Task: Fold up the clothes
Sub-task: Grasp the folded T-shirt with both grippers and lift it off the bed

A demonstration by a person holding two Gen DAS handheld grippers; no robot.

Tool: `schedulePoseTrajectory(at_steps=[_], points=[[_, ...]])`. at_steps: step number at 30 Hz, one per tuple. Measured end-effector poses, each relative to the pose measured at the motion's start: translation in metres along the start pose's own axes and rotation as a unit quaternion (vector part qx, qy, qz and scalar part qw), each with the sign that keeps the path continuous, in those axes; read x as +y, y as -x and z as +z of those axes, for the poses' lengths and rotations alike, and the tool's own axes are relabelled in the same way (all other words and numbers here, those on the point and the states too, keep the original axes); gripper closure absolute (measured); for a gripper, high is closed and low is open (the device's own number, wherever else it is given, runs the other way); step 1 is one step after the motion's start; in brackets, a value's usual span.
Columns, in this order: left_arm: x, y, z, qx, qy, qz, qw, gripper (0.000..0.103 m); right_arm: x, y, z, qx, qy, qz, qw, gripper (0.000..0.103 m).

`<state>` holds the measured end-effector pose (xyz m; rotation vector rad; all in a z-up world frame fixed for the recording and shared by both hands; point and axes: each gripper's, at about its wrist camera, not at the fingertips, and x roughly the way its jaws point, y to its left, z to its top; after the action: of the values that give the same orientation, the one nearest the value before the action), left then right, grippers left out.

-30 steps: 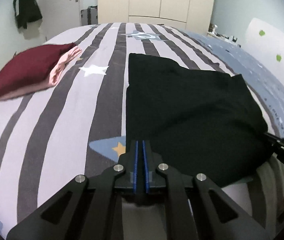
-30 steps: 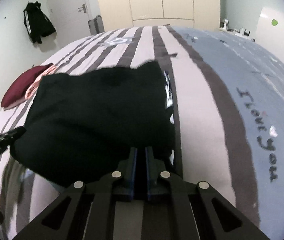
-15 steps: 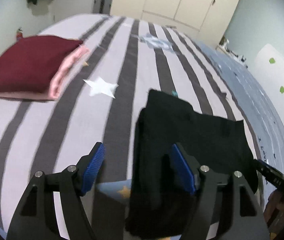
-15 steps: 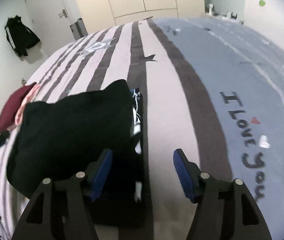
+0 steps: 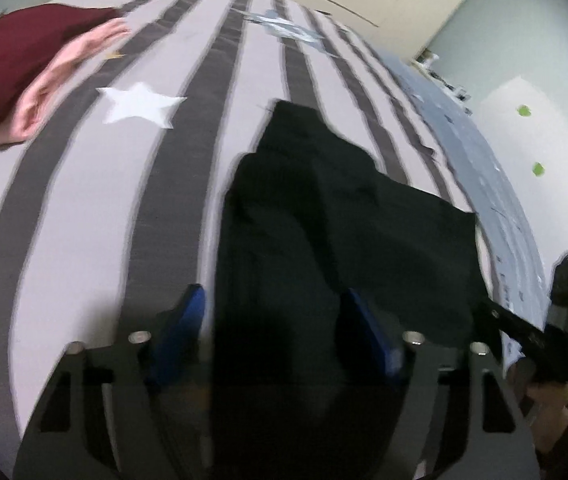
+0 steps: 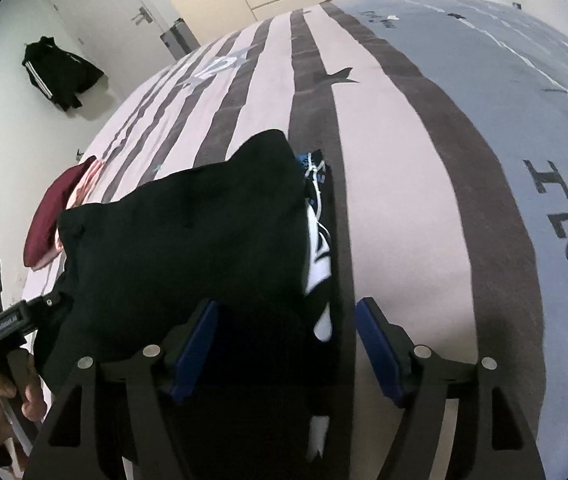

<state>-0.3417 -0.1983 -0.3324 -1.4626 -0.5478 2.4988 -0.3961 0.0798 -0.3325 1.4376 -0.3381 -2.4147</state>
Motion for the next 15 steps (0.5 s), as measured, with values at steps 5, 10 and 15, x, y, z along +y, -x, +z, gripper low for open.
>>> schedulePoseTrajectory(at_steps=[5, 10, 15], points=[[-0.01, -0.003, -0.005, -0.004, -0.014, -0.001, 0.9999, 0.058, 0.005, -0.013, 0.01, 0.015, -0.003, 0.04, 0.999, 0.041], [-0.016, 0.008, -0.002, -0.014, -0.029, 0.002, 0.9995, 0.084, 0.004, -0.01, 0.011, 0.023, -0.023, 0.047, 0.998, 0.089], [-0.012, 0.039, 0.017, -0.044, -0.03, -0.008, 0.9985, 0.086, 0.033, 0.015, 0.018, 0.005, 0.007, 0.005, 1.0, 0.092]])
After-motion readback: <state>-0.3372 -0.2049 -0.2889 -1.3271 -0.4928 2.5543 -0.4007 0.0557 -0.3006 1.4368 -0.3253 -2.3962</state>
